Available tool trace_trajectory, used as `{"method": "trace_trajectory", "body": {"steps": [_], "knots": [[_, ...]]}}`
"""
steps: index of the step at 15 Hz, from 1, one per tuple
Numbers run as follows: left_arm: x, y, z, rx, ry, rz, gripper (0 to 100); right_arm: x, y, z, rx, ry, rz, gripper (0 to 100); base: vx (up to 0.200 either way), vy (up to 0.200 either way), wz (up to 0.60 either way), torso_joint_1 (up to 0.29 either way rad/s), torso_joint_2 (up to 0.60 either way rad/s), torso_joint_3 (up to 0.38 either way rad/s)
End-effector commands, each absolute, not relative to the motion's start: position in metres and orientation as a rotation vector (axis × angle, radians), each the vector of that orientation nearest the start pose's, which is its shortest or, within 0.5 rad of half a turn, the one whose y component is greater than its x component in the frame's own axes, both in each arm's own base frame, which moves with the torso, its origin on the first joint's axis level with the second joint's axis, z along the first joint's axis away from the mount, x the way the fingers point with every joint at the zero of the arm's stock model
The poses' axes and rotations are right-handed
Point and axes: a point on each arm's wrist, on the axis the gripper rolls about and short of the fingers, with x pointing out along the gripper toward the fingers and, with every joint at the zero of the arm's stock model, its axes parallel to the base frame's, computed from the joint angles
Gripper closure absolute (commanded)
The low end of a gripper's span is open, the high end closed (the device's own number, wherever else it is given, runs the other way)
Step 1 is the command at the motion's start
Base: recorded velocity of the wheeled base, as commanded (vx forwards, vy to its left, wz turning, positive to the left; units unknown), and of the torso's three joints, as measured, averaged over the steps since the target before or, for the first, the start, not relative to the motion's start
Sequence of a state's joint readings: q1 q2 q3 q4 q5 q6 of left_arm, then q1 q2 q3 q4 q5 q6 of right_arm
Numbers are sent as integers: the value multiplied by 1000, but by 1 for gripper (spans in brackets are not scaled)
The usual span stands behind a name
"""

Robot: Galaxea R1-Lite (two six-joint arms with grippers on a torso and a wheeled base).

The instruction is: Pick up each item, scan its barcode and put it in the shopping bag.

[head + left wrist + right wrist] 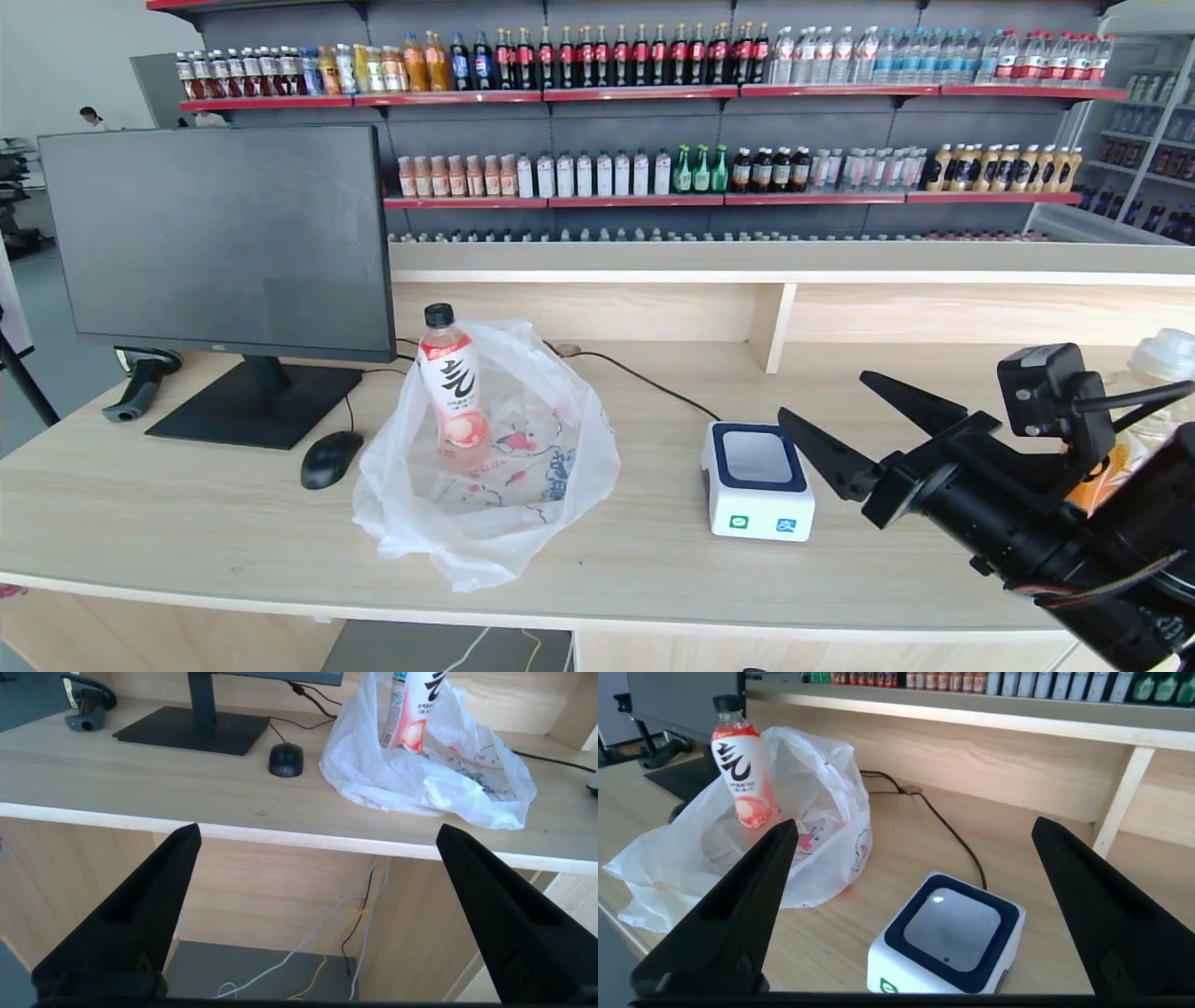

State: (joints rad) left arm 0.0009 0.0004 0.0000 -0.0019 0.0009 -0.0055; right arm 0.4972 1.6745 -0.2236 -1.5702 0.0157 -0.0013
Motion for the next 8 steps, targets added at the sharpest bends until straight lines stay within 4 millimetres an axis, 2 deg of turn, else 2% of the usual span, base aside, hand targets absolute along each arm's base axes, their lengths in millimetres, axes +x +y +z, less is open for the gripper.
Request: {"method": "trace_trajectory", "body": {"steps": [1, 7, 8], "knots": [[-23, 0, 76, -8, -2, 3, 0, 203, 111, 142, 23, -101, 515, 0, 0, 0, 0, 0, 0, 0], [-23, 0, 76, -9, -3, 2, 0, 204, 112, 140, 21, -92, 515, 0, -200, 0, 0, 4, 6, 5], [-23, 0, 76, -9, -3, 3, 0, 204, 112, 140, 21, -92, 515, 0, 0, 0, 0, 0, 0, 0]]}}
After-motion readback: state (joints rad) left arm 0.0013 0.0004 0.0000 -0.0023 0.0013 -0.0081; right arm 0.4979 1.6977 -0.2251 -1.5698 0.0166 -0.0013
